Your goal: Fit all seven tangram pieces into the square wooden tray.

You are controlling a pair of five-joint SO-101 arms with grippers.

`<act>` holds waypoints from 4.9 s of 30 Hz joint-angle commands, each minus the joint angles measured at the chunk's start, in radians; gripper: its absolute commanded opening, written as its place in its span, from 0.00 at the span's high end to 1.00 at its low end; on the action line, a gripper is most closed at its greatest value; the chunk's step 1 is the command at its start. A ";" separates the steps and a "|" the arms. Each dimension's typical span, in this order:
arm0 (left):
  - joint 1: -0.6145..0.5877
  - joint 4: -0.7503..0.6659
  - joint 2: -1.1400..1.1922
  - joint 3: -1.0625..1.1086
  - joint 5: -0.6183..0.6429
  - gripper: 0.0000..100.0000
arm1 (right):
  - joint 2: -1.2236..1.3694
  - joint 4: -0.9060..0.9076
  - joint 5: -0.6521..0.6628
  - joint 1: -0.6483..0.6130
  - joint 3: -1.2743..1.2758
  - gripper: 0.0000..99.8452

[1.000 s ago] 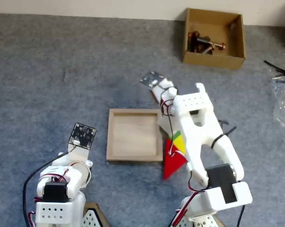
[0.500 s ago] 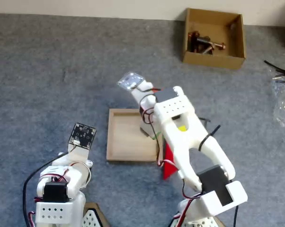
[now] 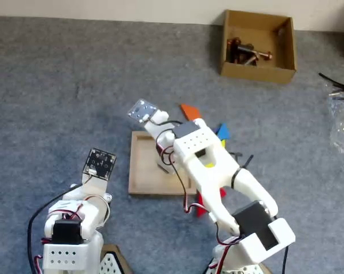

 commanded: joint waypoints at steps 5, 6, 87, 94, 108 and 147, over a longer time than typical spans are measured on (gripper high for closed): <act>-0.004 0.005 -0.007 0.021 0.008 0.99 | -0.013 -0.028 -0.005 -0.056 -0.016 0.99; -0.004 0.005 -0.007 0.021 0.008 0.99 | -0.013 -0.028 -0.005 -0.062 -0.019 0.99; -0.004 0.005 -0.007 0.021 0.008 0.99 | 0.074 0.150 -0.278 0.303 -0.199 0.72; -0.004 0.005 -0.007 0.021 0.008 0.99 | 0.154 0.156 -0.417 0.314 -0.199 0.72; -0.004 0.005 -0.007 0.021 0.008 0.99 | 0.166 0.148 -0.460 0.308 -0.193 0.72; -0.004 0.005 -0.007 0.021 0.008 0.99 | 0.168 0.157 -0.735 0.251 -0.105 0.72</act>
